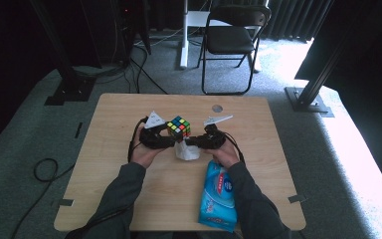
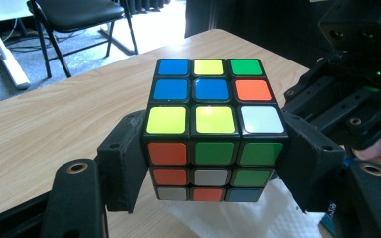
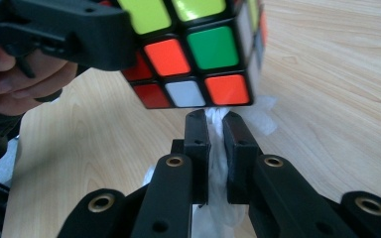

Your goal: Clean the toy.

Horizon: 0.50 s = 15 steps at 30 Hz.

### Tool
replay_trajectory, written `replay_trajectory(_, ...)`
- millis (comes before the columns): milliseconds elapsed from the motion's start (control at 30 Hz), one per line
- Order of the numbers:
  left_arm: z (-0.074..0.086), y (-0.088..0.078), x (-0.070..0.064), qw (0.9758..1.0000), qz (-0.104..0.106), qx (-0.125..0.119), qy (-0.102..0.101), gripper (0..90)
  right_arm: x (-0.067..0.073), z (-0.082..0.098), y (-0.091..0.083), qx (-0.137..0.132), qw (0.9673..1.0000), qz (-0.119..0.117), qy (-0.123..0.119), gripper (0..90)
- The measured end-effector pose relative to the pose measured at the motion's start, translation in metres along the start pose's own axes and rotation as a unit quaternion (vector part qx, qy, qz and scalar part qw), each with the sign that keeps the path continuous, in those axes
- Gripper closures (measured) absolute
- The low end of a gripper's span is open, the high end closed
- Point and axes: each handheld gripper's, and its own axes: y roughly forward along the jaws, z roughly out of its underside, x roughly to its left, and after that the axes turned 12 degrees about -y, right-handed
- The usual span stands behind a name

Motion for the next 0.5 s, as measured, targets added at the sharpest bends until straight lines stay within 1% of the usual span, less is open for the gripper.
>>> replay_trajectory(200,-0.0007,0.0004,0.0003,1.0000,-0.001,0.000,-0.001,34.4,0.0033,-0.0008,0.0025,0.001,0.9998,-0.018,-0.012,83.3)
replay_trajectory(333,-0.0014,0.0000,0.0000,1.0000,-0.001,0.000,-0.001,34.4,0.0050,-0.0015,0.0038,0.000,0.9995,-0.026,-0.017,83.2)
replay_trajectory(400,-0.0015,-0.0002,0.0000,1.0000,-0.001,0.000,-0.001,34.4,0.0052,-0.0017,0.0041,0.000,0.9996,-0.023,-0.019,83.2)
replay_trajectory(500,-0.0015,-0.0004,-0.0003,1.0000,0.000,-0.001,0.000,34.4,0.0036,-0.0019,0.0032,-0.003,0.9998,-0.011,-0.013,83.2)
